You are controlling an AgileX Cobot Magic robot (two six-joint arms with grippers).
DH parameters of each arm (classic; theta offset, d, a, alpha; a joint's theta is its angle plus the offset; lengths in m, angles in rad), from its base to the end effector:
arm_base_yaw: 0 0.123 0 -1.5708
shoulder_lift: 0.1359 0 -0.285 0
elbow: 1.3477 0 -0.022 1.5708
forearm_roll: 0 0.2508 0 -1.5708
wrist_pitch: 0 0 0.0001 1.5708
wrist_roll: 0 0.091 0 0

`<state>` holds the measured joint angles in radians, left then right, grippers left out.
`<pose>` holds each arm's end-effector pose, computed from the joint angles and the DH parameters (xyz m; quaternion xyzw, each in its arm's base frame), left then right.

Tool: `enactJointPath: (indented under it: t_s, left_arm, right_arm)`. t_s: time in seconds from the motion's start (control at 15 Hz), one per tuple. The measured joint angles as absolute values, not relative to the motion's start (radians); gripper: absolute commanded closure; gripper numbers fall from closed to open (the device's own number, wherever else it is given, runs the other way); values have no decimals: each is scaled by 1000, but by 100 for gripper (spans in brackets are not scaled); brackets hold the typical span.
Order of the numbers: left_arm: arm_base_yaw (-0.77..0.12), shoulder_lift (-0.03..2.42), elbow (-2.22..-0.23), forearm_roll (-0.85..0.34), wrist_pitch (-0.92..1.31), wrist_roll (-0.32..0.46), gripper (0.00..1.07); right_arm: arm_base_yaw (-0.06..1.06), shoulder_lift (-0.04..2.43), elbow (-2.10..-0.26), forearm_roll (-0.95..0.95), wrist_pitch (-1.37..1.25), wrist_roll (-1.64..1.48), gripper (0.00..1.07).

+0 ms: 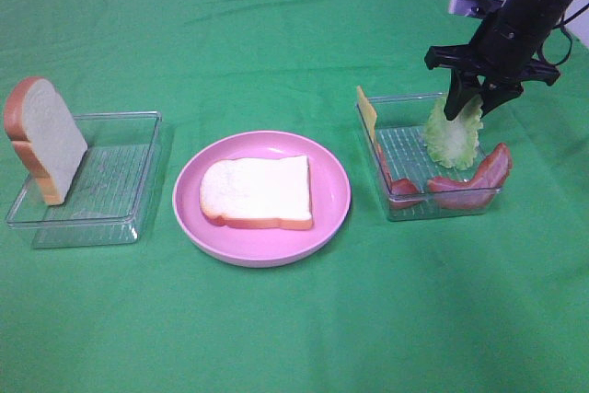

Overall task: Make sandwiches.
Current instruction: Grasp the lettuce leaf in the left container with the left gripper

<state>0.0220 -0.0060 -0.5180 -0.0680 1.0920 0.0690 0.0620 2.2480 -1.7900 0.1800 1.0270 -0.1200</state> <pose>-0.0092 -0.0057 0.2798 0.0223 0.8543 -0.0103 0.5191 0.4630 0.0427 0.1600 -0.0506 0.9917 0.0781 0.0883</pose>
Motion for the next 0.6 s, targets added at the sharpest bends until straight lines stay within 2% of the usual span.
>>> enactJointPath:
  t_s: [0.07, 0.13, 0.6]
  left_arm:
    - [22, -6, -518, -68, 1092, 69, 23]
    - [22, -6, -518, -68, 1092, 69, 23]
    - [22, -6, -518, -68, 1092, 69, 23]
  right_arm:
    - [62, 2248, -1790, 180, 1024, -120, 89]
    - [62, 2248, -1790, 180, 1022, -120, 107]
    - [62, 2244, -1790, 180, 1023, -120, 107]
